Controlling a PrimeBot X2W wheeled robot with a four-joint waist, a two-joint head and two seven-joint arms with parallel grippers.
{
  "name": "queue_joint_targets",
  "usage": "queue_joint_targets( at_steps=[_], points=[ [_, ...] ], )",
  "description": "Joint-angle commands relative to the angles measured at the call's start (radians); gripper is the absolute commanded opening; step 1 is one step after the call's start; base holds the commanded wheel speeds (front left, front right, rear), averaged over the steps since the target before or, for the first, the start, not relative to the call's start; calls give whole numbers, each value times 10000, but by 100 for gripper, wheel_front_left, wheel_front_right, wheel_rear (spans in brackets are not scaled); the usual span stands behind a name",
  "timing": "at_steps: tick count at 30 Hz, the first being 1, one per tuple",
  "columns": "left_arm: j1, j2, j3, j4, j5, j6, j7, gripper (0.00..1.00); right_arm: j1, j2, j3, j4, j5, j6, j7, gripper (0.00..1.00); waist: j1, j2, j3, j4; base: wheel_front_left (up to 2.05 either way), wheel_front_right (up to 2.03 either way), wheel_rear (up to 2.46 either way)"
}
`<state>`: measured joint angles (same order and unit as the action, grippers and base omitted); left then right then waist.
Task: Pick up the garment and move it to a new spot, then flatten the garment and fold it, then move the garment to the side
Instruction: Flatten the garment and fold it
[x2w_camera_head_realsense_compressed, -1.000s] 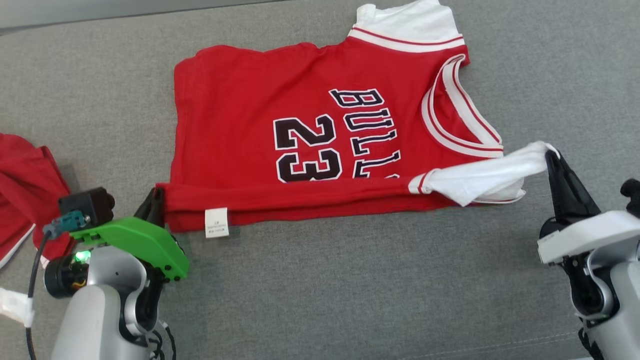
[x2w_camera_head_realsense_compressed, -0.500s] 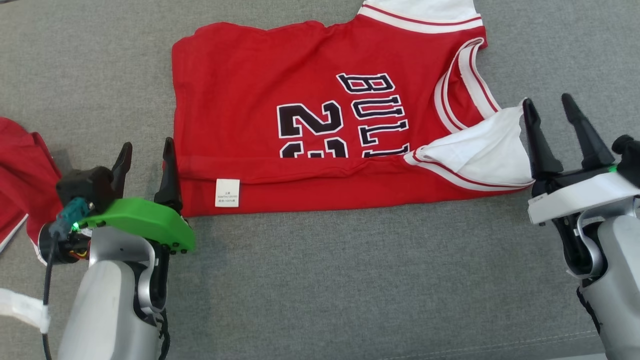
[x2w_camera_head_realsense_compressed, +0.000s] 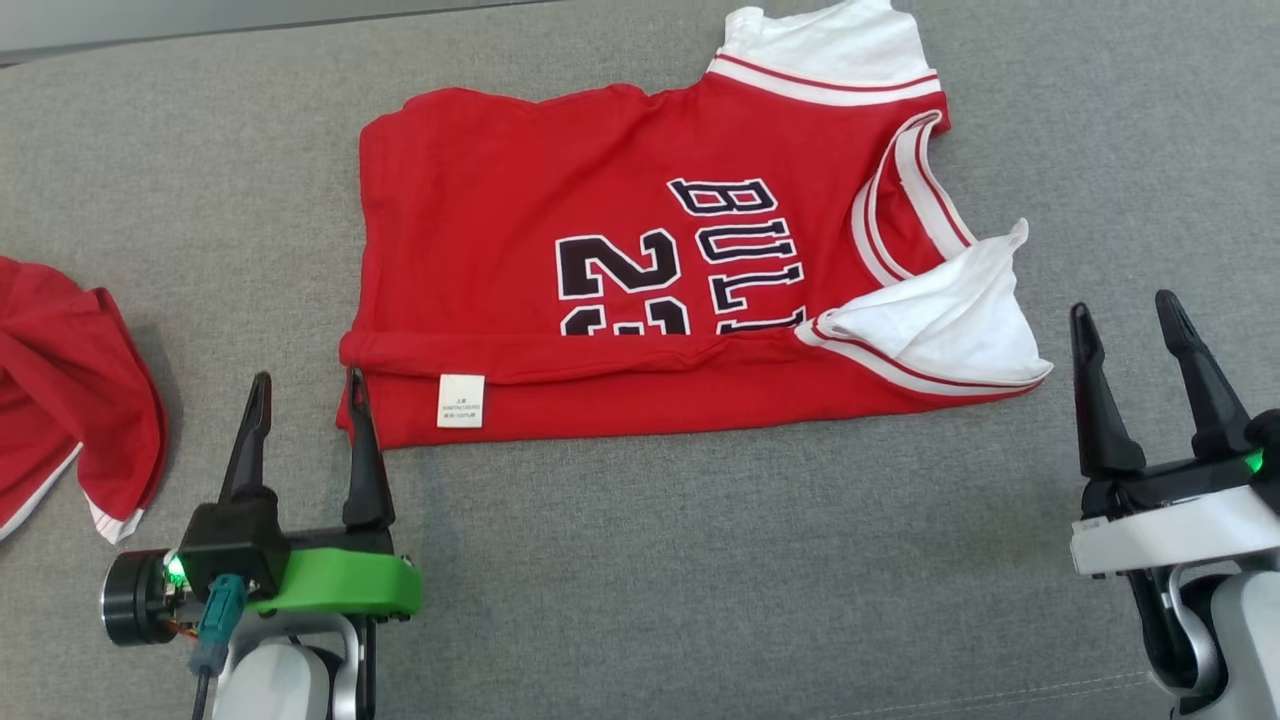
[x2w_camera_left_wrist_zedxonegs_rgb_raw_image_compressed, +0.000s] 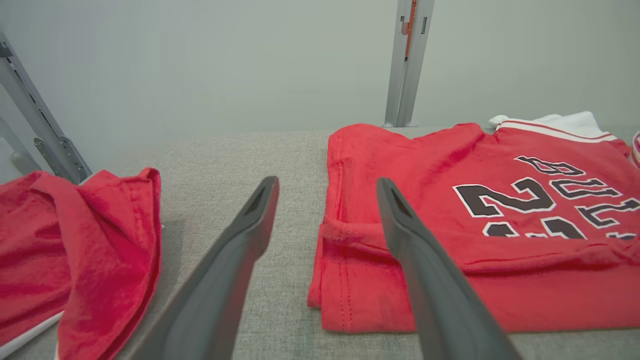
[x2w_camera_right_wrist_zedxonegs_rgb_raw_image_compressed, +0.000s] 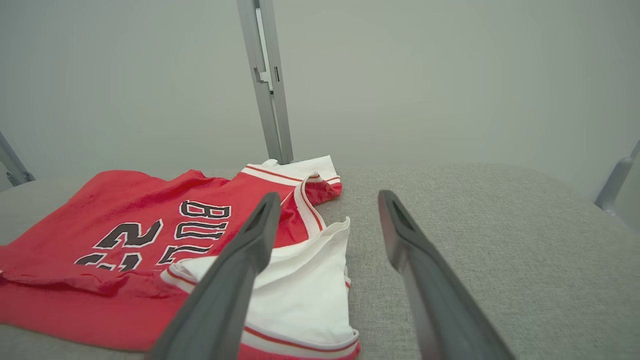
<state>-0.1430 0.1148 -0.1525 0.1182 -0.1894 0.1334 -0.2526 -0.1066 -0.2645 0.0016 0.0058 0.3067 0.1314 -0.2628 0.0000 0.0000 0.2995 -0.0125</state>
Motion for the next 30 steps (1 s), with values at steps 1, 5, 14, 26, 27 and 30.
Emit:
queue_joint_targets(
  at_steps=[1, 5, 14, 26, 27, 30],
  points=[
    [209, 32, 42, -84, 33, 88, -52, 100, 205, 35, 28, -111, -100, -15, -21, 100, 0, 0, -130, -65, 0, 0, 0],
    [449, 9, 30, -115, 22, 108, -99, 100, 513, 99, 144, -256, -128, -15, -21, 100, 0, 0, -214, -82, 0, 0, 0],
    [233, 58, -61, 77, -12, -5, -115, 100, 555, 39, 221, -263, -24, -15, -22, 100, 0, 0, -190, -101, 0, 0, 0],
    [-999, -154, -205, 2455, -1064, -874, 857, 100, -522, -387, 645, 2322, 679, -15, -24, 100, 0, 0, 575, 26, 0, 0, 0],
    [-1130, -176, -180, 2635, -1178, -929, 959, 100, -662, -431, 805, 2577, 759, -15, -22, 100, 0, 0, 631, 31, 0, 0, 0],
    [-1536, -191, -122, 3265, -1548, -1131, 1398, 100, -1263, -553, 1396, 3317, 1056, -15, -23, 100, 0, 0, 784, 50, 0, 0, 0]
  ],
)
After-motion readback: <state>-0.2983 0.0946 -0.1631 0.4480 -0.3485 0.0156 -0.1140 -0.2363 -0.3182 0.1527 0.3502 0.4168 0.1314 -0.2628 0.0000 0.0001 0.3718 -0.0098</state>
